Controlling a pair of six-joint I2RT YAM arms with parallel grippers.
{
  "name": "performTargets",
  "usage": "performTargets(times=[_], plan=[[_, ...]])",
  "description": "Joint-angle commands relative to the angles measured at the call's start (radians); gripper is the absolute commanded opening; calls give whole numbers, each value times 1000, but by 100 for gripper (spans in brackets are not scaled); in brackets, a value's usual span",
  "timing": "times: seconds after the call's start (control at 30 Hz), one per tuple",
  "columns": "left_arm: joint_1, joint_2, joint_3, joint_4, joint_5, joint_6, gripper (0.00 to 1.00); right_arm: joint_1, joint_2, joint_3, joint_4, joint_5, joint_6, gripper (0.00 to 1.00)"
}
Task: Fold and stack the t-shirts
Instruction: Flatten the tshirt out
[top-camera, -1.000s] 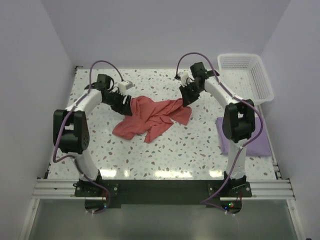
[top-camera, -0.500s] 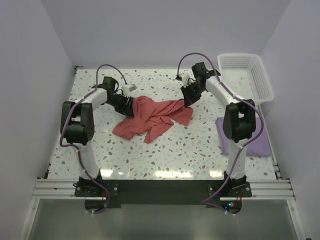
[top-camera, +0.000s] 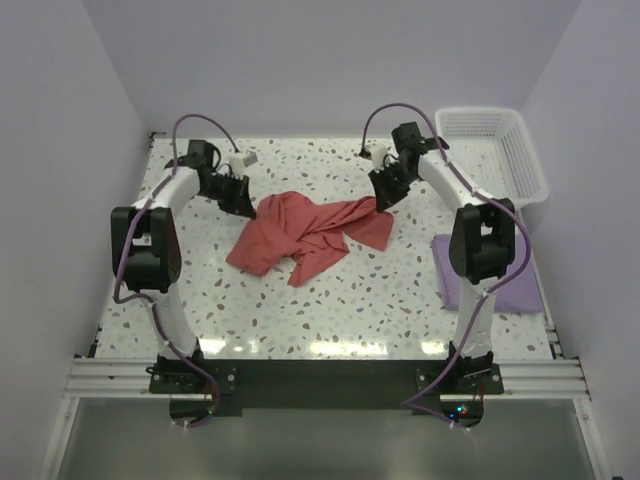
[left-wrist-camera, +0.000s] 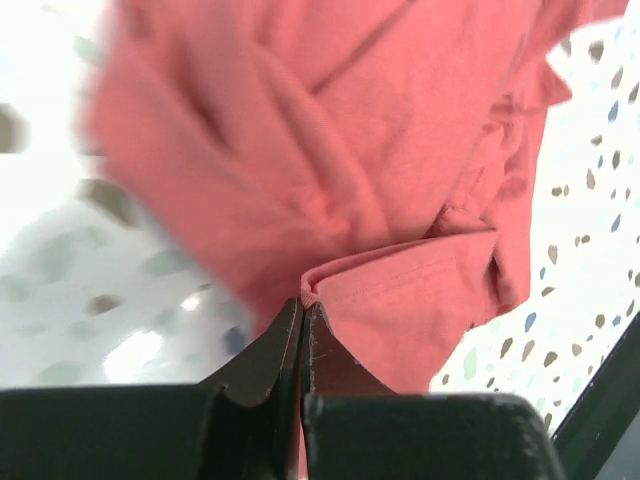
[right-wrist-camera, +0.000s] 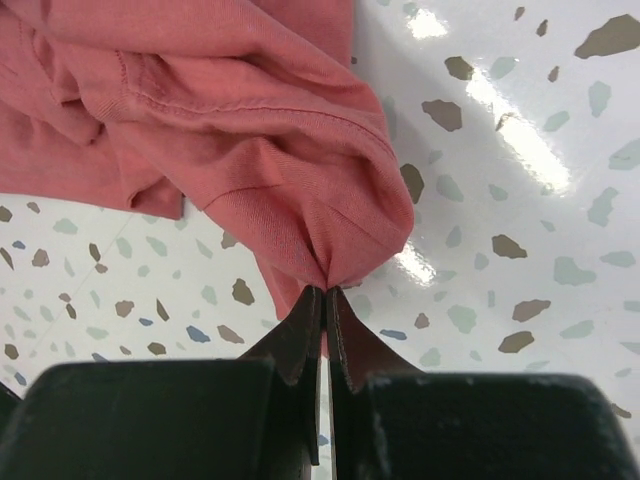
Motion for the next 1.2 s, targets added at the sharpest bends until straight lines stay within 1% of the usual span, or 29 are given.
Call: performTargets(times=[0.0,0.07,0.13,0.17,0.23,0.27,0.3,0.33,0.37,0.4,0.43,0.5,0.53,0.57,0.67,0.87,1.0,1.17], plan=[[124,-98,152,-36,71,12,0,-33,-35,68,-13,40,-33,0],[182,-91,237,-49,113,-5,0,-39,-31,99,-19,41,-38,0],[208,-92,285,-55,131,-15,0,-42,-24,131,-27,46,-41,0],[224,-95,334,-53,124,-22,0,-42,-23,144,-27,47,-42,0],[242,-111,373,0,125,-78,0,-44,-21,189,-16,60,-42,0],[268,-112,417,19,127,-103,0,-45,-23,208,2,67,-39,0],[282,-117,439,64,122,-133,0,-44,-24,228,13,75,-41,0],[313,-129,457,95,114,-196,0,-47,-34,261,28,101,-44,0],[328,-140,480,130,102,-231,0,-47,-41,272,47,115,-47,0],[346,-153,480,219,88,-268,0,-48,-52,279,86,128,-66,0],[366,-181,479,262,79,-341,0,-47,-69,277,111,164,-80,0],[420,-195,502,343,55,-397,0,-48,-112,277,181,194,-109,0],[437,-190,517,358,57,-443,0,-51,-126,280,199,207,-117,0],[471,-189,549,368,59,-459,0,-51,-155,279,240,219,-125,0],[520,-198,571,405,83,-508,0,-51,-210,279,309,233,-142,0],[586,-273,543,456,133,-548,0,-51,-311,277,400,245,-171,0],[613,-328,517,499,160,-566,0,-51,-371,274,412,238,-194,0],[620,-367,493,508,186,-592,0,-51,-425,269,403,247,-199,0]])
